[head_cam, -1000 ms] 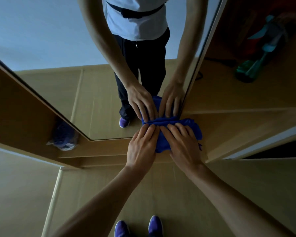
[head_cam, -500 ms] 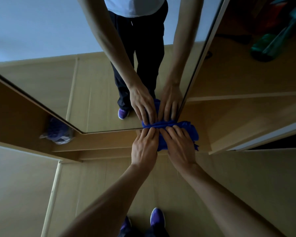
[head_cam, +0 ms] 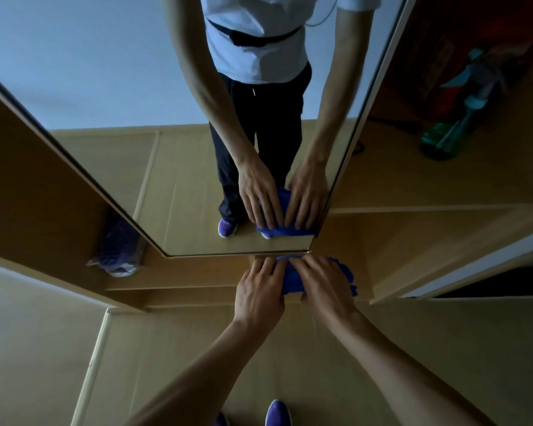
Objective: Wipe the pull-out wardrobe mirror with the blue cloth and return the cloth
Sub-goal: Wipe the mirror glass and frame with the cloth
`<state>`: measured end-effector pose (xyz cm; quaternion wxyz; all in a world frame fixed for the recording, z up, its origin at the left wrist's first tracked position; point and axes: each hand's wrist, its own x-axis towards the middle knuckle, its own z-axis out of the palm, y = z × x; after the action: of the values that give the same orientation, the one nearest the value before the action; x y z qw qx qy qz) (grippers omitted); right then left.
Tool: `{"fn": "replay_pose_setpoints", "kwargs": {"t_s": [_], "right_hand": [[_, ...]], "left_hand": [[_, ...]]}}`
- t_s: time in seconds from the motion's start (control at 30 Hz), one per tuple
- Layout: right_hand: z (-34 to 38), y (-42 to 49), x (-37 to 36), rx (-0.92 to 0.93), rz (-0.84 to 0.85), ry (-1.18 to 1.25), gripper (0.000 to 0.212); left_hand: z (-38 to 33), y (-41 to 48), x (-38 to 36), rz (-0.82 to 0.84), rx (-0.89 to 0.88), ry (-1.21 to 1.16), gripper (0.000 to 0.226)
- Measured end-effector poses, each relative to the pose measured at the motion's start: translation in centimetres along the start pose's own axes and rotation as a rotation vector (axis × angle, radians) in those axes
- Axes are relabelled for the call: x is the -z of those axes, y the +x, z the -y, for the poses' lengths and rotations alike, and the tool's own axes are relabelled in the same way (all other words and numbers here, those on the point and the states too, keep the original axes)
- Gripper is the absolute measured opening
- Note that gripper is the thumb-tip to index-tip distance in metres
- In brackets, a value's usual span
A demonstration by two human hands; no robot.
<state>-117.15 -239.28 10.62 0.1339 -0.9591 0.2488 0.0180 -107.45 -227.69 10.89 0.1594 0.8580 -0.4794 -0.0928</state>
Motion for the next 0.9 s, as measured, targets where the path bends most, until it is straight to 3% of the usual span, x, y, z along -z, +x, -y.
{"fn": "replay_pose_setpoints", "kwargs": {"t_s": [0.27,0.7,0.9], "right_hand": [[3.4,-1.6,11.0,0.125,-0.209,0.01,0.038],[9.8,-3.2,27.5,0.288,-0.49,-0.111,0.031],[13.3,-4.0,34.8,0.349,-0.67,-0.217,0.032]], "left_hand": [[-2.9,-1.7,10.9,-0.202,-0.116,-0.063,0.053],[-6.3,-2.7,26.9,-0.586,-0.4,0.035,0.041],[-7.7,-3.4,34.4,-0.765,-0.448,0.026,0.045]]}}
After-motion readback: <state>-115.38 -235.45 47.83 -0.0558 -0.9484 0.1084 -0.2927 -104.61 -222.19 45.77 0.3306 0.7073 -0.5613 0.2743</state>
